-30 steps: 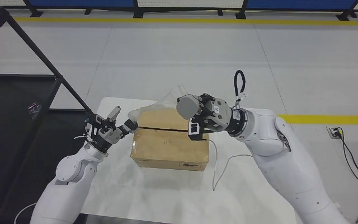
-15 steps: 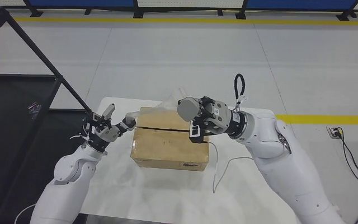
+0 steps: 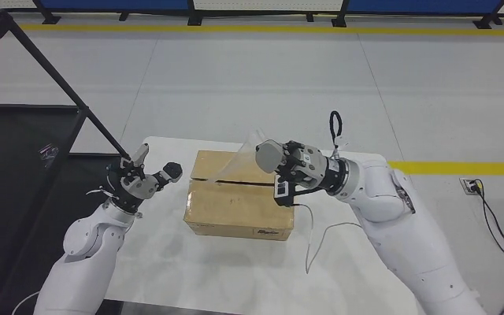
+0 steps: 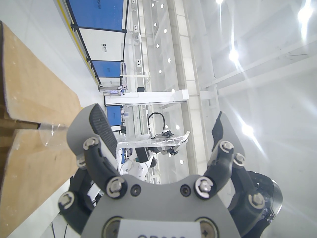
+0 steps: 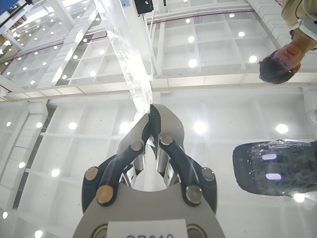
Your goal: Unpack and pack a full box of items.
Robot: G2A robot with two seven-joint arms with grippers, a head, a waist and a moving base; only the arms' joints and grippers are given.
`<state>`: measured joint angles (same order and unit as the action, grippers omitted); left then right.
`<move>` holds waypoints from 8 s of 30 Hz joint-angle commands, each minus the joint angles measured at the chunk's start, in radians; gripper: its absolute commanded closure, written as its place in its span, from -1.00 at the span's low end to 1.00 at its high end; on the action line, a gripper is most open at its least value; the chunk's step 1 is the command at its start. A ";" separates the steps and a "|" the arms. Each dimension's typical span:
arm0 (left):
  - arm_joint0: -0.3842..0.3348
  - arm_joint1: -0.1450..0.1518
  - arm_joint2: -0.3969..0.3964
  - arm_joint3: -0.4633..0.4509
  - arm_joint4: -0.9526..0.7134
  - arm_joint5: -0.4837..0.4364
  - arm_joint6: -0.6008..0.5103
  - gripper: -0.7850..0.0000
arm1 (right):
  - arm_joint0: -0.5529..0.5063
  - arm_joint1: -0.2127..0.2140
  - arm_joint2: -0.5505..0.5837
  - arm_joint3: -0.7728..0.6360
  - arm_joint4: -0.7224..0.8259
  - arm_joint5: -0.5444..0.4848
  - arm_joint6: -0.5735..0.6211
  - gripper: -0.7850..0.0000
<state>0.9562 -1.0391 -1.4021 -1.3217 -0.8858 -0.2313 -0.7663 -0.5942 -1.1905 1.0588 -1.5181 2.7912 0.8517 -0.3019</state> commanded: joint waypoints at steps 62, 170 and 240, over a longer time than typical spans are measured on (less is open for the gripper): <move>-0.035 -0.037 -0.014 0.103 0.055 0.033 -0.006 -1.00 | 0.242 -0.094 -0.254 0.383 0.161 0.161 0.146 1.00; -0.103 -0.094 -0.011 0.224 0.127 0.033 0.026 -1.00 | 0.215 -0.153 -0.086 0.535 0.281 0.161 -0.107 -0.38; -0.042 -0.101 -0.074 0.164 0.092 0.028 0.028 -1.00 | 0.337 -0.326 -0.042 0.707 0.281 0.161 -0.288 0.04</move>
<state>0.9153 -1.1402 -1.4768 -1.1587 -0.7944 -0.2029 -0.7378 -0.2567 -1.5157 1.0113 -0.8112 3.0718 1.0123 -0.5853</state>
